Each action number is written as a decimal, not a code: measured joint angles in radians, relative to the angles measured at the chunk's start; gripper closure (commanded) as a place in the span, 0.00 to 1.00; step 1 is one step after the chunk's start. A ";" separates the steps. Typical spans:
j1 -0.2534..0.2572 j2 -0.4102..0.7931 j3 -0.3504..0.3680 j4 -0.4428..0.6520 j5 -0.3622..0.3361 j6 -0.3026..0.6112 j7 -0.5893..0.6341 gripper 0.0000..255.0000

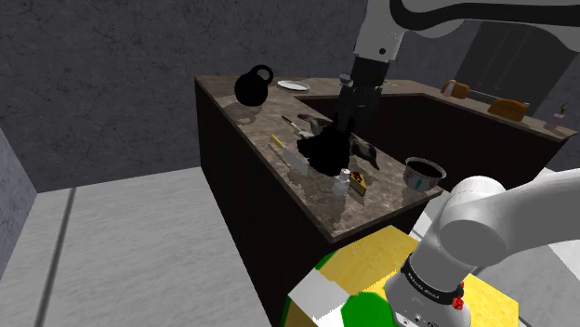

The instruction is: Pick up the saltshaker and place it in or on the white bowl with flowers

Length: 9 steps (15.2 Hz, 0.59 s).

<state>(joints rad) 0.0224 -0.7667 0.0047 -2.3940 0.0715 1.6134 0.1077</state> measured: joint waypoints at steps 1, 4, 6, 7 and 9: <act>0.000 0.000 0.000 0.000 0.000 0.000 0.000 0.00; -0.011 -0.012 -0.023 -0.063 -0.025 0.051 -0.035 0.00; -0.023 -0.014 -0.046 -0.114 -0.049 0.100 -0.068 0.00; -0.028 -0.007 -0.055 -0.134 -0.059 0.128 -0.081 0.00; -0.044 0.007 -0.084 -0.183 -0.088 0.192 -0.119 0.00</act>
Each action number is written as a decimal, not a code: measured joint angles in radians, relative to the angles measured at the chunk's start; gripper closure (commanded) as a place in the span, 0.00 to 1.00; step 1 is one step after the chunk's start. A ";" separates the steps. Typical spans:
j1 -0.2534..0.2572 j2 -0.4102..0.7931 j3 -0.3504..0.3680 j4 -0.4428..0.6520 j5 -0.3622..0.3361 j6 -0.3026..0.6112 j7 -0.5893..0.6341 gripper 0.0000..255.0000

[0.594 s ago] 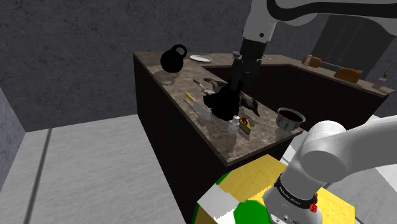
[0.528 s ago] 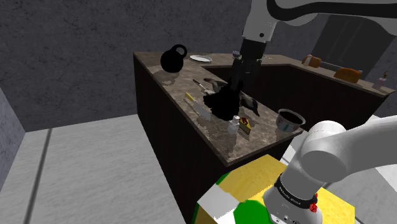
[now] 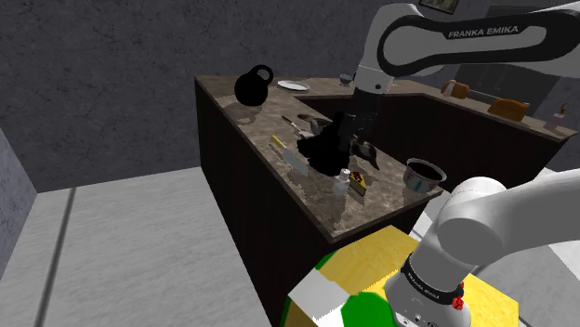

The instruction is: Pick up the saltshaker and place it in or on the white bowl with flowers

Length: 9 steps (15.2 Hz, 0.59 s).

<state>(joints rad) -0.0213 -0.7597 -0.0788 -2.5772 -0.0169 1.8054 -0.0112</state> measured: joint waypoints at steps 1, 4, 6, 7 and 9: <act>-0.006 0.008 -0.011 -0.023 -0.012 0.032 -0.015 0.00; -0.028 0.036 -0.045 -0.085 -0.049 0.127 -0.058 0.00; -0.041 0.074 -0.069 -0.122 -0.072 0.206 -0.084 0.00; -0.051 0.088 -0.085 -0.136 -0.087 0.237 -0.103 0.00; -0.061 0.108 -0.101 -0.159 -0.103 0.282 -0.120 0.00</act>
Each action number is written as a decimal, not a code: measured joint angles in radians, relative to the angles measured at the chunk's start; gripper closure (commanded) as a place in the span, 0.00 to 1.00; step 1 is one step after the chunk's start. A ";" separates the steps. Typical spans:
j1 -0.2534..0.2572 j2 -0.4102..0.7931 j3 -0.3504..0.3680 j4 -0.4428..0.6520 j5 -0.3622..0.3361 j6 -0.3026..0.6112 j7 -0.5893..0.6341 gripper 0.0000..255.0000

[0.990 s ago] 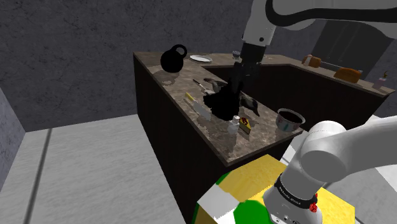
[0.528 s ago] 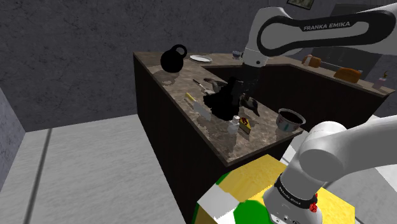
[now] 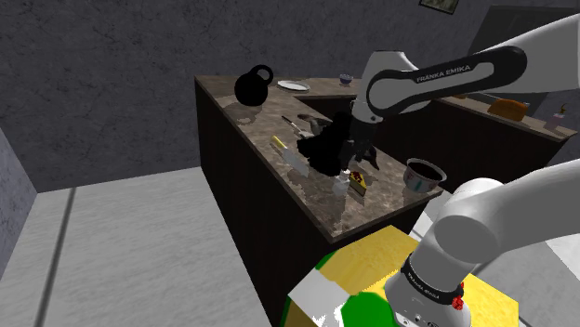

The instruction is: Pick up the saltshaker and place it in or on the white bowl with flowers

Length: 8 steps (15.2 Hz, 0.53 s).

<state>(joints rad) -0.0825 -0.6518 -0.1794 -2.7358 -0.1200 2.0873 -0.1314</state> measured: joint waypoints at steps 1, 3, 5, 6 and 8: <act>-0.003 0.013 -0.006 -0.005 -0.004 0.019 -0.006 0.00; -0.004 0.029 -0.011 -0.025 -0.009 0.056 -0.008 0.00; -0.003 0.050 -0.013 -0.038 -0.009 0.089 -0.007 0.00; -0.003 0.056 -0.014 -0.050 -0.010 0.107 -0.006 0.00; -0.004 0.067 -0.018 -0.060 -0.013 0.128 -0.008 0.00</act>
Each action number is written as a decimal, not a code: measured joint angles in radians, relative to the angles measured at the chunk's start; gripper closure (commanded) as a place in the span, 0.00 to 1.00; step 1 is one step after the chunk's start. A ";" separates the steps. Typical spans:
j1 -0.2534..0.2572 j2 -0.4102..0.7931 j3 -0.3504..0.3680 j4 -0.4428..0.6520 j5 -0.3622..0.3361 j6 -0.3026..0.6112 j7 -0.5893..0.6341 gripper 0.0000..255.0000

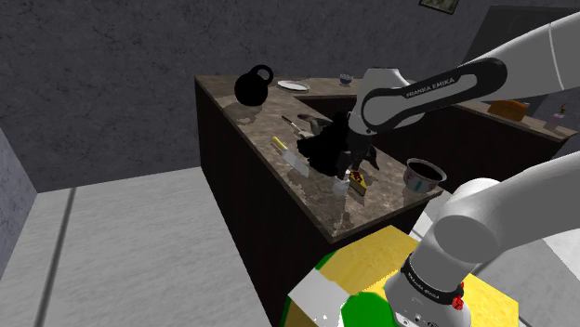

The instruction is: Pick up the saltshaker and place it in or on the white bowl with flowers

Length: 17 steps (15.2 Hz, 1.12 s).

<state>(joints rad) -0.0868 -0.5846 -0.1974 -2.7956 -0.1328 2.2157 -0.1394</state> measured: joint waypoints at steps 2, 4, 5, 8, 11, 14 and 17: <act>0.000 0.004 -0.001 -0.001 0.000 0.005 0.000 0.00; 0.000 0.005 -0.001 -0.002 0.000 0.007 0.000 0.00; 0.000 0.005 -0.001 -0.002 0.000 0.007 0.000 0.00; 0.000 0.005 -0.001 -0.001 0.000 0.007 0.000 1.00; 0.000 0.005 -0.001 -0.001 0.000 0.007 0.000 1.00; 0.000 0.005 -0.001 -0.001 0.000 0.007 0.000 1.00; 0.000 -0.001 -0.001 0.002 0.000 -0.002 -0.001 1.00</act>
<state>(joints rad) -0.0872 -0.5854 -0.1979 -2.7933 -0.1330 2.2136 -0.1404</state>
